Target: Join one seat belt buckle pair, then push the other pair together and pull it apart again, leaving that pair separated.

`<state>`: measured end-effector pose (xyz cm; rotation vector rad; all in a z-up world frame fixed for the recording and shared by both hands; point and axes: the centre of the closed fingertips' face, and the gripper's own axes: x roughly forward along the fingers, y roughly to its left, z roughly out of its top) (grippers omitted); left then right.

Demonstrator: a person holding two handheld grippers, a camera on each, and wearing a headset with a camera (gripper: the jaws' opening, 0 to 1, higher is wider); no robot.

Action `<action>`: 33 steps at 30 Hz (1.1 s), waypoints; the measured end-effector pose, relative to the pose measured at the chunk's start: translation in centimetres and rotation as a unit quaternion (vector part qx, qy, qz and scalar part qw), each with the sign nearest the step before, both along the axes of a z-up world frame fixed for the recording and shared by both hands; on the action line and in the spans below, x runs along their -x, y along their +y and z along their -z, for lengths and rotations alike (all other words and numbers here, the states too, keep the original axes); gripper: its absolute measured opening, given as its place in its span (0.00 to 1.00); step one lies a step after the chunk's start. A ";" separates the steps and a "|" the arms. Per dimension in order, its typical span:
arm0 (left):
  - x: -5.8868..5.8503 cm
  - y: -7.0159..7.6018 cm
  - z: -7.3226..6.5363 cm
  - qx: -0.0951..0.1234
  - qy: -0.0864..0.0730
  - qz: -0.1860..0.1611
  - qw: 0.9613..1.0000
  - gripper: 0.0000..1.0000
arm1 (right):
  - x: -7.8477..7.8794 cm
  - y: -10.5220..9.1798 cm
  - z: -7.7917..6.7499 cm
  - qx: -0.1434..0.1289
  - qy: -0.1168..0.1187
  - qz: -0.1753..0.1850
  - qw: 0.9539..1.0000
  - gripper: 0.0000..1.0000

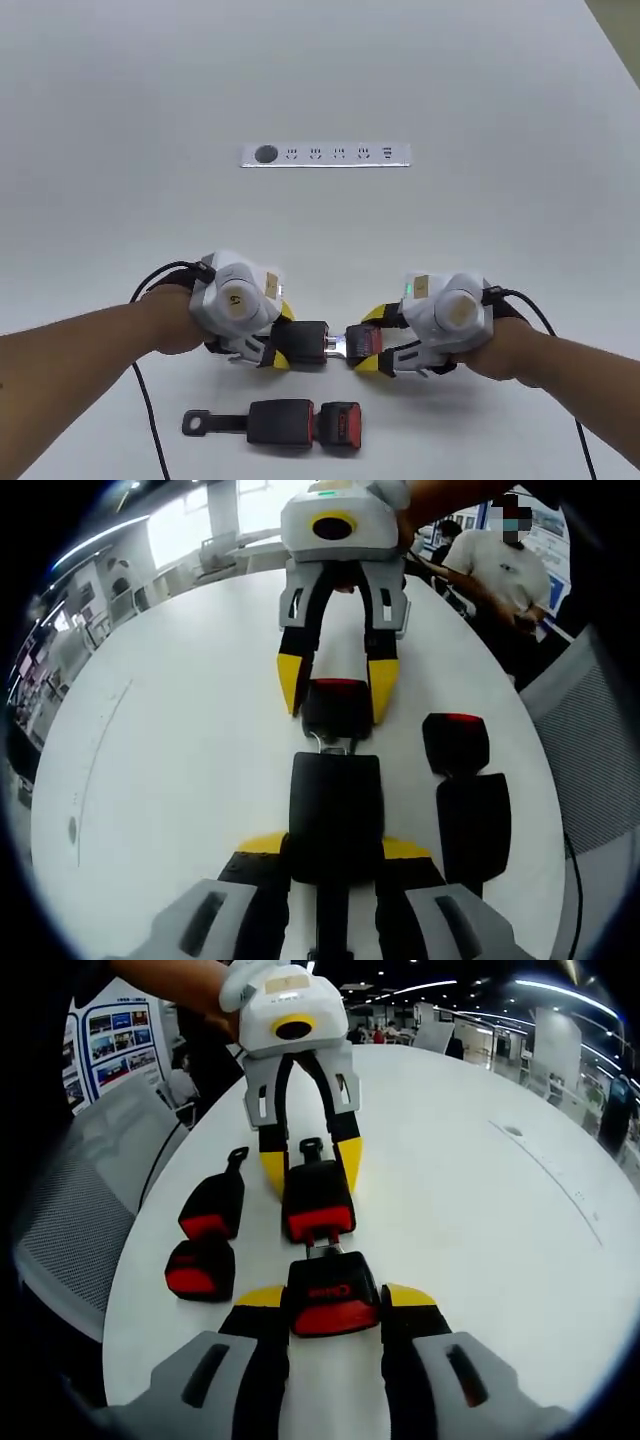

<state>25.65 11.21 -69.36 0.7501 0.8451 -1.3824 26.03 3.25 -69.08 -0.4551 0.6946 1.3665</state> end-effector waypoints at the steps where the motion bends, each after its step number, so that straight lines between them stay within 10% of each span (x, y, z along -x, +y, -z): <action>1: 0.0 -0.1 0.0 -0.001 -0.001 0.001 1.000 0.33 | 0.0 0.0 0.0 0.000 -0.001 -0.001 1.000 0.34; 33: -0.3 0.0 0.3 -0.019 0.000 0.008 1.000 0.32 | 0.2 2.3 0.2 0.006 -0.007 0.013 1.000 0.33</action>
